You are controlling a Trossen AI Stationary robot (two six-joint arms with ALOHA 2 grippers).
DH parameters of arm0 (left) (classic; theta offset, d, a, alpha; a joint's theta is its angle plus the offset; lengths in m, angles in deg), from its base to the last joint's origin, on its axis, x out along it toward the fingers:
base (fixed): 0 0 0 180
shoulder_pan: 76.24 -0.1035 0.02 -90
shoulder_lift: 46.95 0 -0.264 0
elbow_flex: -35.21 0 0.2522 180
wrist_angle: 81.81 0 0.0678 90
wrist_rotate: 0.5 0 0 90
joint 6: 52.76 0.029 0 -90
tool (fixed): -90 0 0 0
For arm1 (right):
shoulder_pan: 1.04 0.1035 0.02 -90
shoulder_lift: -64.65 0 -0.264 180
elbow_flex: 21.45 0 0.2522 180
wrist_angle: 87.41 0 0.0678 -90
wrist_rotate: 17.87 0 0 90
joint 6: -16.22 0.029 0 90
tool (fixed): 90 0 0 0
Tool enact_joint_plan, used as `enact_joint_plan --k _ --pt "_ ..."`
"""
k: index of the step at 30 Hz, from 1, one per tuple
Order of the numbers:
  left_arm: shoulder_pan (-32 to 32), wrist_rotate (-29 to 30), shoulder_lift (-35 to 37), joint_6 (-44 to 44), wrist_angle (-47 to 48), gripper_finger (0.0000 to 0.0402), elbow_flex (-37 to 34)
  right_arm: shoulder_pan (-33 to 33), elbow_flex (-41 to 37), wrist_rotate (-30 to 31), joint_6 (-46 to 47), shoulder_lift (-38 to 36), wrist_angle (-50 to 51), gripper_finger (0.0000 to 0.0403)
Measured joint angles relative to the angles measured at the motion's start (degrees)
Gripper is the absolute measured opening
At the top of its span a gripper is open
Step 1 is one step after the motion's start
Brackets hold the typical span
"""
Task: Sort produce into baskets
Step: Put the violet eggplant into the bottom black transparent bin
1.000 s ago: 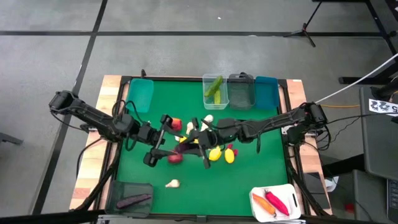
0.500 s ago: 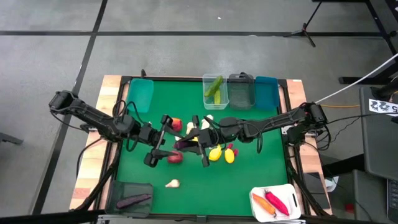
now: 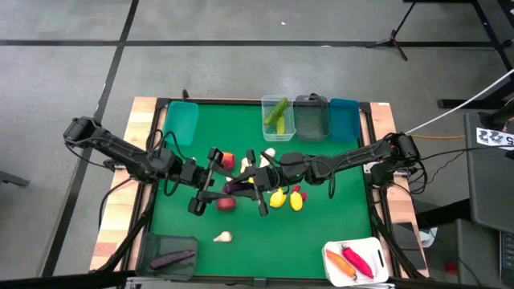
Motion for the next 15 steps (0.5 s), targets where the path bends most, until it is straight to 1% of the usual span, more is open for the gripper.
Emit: enact_joint_plan --k 8,11,15 --pt "0.0 0.01 0.01 0.34 0.04 0.0147 0.0 -0.14 0.0 0.49 0.23 0.0 0.35 0.0108" --pt "0.0 -0.04 0.02 0.44 0.05 0.0129 0.0 -0.14 0.0 0.51 0.33 0.0 0.55 0.0108" --pt "0.0 -0.09 0.02 0.44 0.09 0.0114 0.0 -0.14 0.0 0.51 0.33 0.0 0.7 0.0108"
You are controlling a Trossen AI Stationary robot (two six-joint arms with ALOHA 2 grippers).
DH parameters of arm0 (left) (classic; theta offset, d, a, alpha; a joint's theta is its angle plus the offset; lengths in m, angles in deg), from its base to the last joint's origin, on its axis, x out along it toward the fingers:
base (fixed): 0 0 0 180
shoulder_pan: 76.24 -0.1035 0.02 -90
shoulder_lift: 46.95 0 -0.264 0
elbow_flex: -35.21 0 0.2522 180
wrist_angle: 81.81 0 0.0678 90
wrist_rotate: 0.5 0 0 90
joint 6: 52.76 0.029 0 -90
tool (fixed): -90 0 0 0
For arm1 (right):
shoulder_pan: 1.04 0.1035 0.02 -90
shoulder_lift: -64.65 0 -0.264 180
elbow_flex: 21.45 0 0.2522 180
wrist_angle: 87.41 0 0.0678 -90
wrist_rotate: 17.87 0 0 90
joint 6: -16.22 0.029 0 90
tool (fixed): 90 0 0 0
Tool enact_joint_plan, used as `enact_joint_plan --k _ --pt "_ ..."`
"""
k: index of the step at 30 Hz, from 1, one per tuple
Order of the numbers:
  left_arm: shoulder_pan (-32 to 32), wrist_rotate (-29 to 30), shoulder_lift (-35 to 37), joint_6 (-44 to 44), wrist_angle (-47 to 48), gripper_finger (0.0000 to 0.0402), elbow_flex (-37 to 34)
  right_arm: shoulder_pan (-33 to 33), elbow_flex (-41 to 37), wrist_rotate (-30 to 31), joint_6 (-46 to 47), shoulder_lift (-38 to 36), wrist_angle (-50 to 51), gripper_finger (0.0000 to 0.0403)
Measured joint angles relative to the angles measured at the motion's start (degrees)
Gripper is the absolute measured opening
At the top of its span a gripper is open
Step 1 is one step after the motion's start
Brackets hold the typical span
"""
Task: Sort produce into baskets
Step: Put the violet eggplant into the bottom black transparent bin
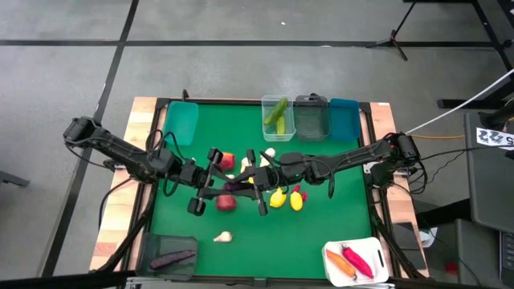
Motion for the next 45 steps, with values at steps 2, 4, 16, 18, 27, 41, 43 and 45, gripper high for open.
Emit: enact_joint_plan --k 2,4,16,18,27,41,43,45 --pt "0.0 0.0 0.0 -0.01 0.03 0.0109 0.0 0.0 0.0 0.0 0.0 0.0 0.09 0.0108" --pt "0.01 0.0 0.0 -0.04 0.1 0.0106 0.0 0.0 0.0 0.01 -0.01 -0.03 0.31 0.0108" --pt "0.0 3.14 -0.09 -0.63 1.25 0.0105 -0.02 -0.09 0.0 3.01 0.03 -0.15 6.99 0.0198" --pt "0.01 4.53 -0.06 -0.61 1.24 0.0108 -0.02 -0.09 0.0 3.01 0.0 -0.1 10.01 0.0222" --pt "0.02 7.33 4.62 -1.48 11.22 0.0109 -0.02 -0.04 0.0 3.44 1.84 -0.07 23.12 0.0276" --pt "5.24 8.0 18.83 -27.6 48.18 0.0111 0.0 0.04 0.0 5.75 7.92 -0.07 47.74 0.0278" --pt "8.24 7.99 18.85 -34.53 52.35 0.0111 0.0 0.04 0.0 5.37 8.69 -0.07 49.82 0.0278" --pt "11.69 7.91 18.34 -41.24 54.75 0.0111 0.0 0.04 0.0 5.35 8.85 -0.07 50.87 0.0278"
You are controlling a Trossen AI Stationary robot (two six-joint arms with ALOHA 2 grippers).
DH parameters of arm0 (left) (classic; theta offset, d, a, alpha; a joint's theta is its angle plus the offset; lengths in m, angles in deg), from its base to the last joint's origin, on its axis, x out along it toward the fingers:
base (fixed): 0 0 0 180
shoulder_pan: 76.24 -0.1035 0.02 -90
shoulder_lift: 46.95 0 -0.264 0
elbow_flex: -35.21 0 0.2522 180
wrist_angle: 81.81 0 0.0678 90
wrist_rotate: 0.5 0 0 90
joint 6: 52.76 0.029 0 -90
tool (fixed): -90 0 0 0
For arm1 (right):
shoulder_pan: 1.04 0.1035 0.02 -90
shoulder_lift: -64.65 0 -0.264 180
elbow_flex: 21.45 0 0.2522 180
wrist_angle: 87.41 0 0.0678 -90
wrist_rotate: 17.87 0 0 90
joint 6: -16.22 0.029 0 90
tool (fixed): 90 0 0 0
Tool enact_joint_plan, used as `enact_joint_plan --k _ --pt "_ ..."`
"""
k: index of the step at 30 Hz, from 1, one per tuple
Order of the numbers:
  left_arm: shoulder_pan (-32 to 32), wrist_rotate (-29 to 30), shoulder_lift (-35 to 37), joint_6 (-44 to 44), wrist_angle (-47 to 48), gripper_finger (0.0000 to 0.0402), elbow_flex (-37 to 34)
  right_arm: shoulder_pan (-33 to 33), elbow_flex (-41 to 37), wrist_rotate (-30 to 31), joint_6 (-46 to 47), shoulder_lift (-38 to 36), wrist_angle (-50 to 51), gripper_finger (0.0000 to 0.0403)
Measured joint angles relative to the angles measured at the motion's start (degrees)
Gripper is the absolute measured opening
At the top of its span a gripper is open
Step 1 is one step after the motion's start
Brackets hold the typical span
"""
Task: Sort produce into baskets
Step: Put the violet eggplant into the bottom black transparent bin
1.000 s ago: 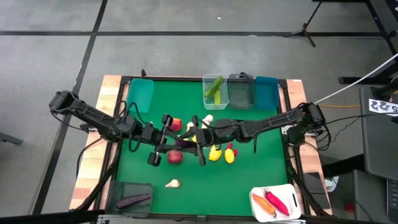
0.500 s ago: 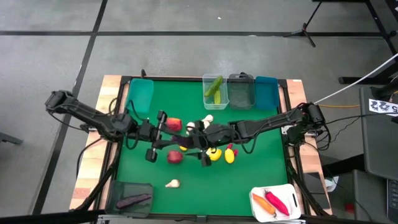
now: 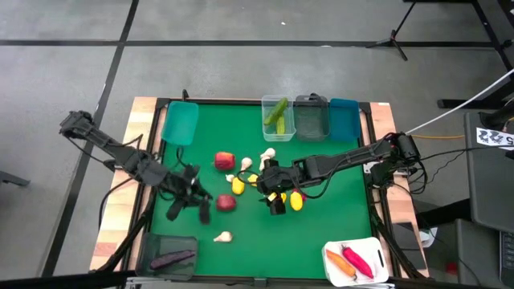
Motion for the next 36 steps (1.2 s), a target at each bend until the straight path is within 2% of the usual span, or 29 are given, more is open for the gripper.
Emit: enact_joint_plan --k 4,8,14,19,27,36 --pt "7.7 -0.19 -1.9 -11.05 1.04 0.0111 0.1 0.0 0.0 0.02 -0.02 0.0 0.15 0.0278" --pt "13.73 -0.3 -4.44 -19.63 3.74 0.0111 3.05 -0.02 0.0 0.02 -0.03 0.0 -0.17 0.0278" --pt "18.4 -0.26 -11.24 -28.76 21.95 0.0111 12.95 -0.02 0.0 0.02 -0.04 0.0 -0.22 0.0278" --pt "20.63 -1.57 -19.05 -32.56 33.95 0.0111 18.22 -0.02 0.0 0.02 -0.07 0.0 -0.25 0.0278" --pt "22.06 -15.93 -28.34 -37.18 38.24 0.0111 18.75 -0.04 0.0 0.02 -0.11 0.0 -0.25 0.0278" --pt "21.29 -16.67 -28.72 -35.26 38.53 0.0111 18.75 -0.04 0.0 0.02 -0.25 0.0 -0.73 0.0278"
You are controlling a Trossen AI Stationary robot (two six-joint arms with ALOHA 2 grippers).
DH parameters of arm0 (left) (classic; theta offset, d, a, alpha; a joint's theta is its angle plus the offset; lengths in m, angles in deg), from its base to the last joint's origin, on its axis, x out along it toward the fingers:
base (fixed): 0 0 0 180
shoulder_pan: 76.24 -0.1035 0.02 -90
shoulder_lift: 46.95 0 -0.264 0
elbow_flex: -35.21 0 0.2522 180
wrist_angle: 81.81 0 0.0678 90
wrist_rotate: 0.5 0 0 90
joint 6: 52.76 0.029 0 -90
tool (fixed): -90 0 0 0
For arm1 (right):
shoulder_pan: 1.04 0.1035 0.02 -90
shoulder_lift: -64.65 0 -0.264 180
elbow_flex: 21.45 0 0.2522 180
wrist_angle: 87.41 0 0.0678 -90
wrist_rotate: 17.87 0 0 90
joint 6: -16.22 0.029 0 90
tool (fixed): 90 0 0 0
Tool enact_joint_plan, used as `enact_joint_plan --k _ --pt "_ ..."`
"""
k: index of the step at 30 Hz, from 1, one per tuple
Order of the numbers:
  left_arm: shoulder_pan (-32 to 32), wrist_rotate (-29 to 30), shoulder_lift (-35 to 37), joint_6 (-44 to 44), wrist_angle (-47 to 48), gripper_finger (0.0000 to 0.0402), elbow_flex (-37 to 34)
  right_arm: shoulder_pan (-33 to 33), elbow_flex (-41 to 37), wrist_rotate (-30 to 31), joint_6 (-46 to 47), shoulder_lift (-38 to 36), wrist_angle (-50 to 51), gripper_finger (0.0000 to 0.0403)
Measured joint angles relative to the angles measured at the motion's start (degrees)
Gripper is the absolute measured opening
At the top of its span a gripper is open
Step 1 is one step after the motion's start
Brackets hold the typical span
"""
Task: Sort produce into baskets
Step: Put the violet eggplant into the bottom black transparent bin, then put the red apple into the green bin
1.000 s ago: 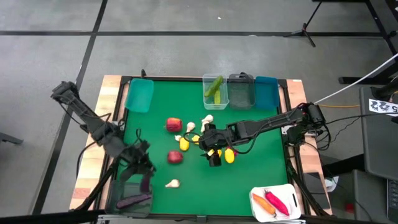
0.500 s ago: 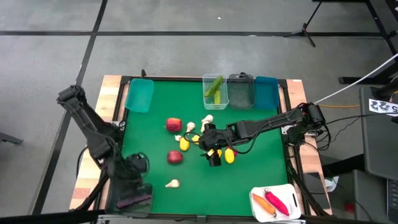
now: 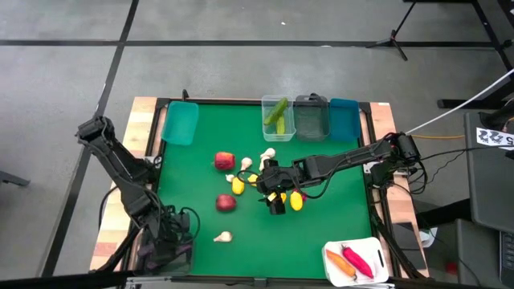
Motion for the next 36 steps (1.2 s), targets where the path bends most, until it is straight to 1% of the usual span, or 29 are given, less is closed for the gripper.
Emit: enact_joint_plan --k 3,9,14,17,20,24,27,29,33,36 --pt "-1.48 0.4 -0.02 0.68 -0.89 0.0112 0.0 0.0 0.0 0.0 -0.01 0.0 0.0 0.0278" --pt "-5.36 0.91 -0.02 3.17 -6.57 0.0112 0.0 0.0 0.0 0.0 -0.01 0.0 -0.43 0.0278" --pt "-7.18 0.53 -0.02 3.44 -6.7 0.0112 0.02 0.0 -1.42 0.0 -0.03 0.0 -1.6 0.0278" --pt "-7.78 -0.97 -0.02 7.6 -8.18 0.0114 0.02 0.0 -2.91 0.0 -0.03 0.02 -2.8 0.0278" --pt "-7.86 -2.08 0.0 8.81 -9.46 0.013 0.02 0.0 -3.39 0.0 0.03 0.07 -3.17 0.0278" --pt "-7.53 -4.99 0.0 8.98 -10.02 0.0171 0.02 0.0 -3.37 -2.07 0.01 0.07 -3.42 0.0278" --pt "-6.78 -6.05 0.0 6.88 -9.8 0.0204 0.02 0.0 -3.37 -3.02 0.08 0.07 -3.4 0.0278" --pt "-6.35 -8.86 0.0 5.27 -9.23 0.0221 0.02 0.0 -3.37 -3.04 0.08 0.07 -3.34 0.0278" --pt "-4.93 -12.51 0.0 0.36 -4.48 0.0233 0.02 0.0 -3.37 -3.02 0.12 0.07 -3.37 0.0278" --pt "-3.72 -14.47 0.09 -0.87 -0.82 0.0234 0.02 0.0 -3.34 -3.02 0.14 0.07 -3.37 0.0278"
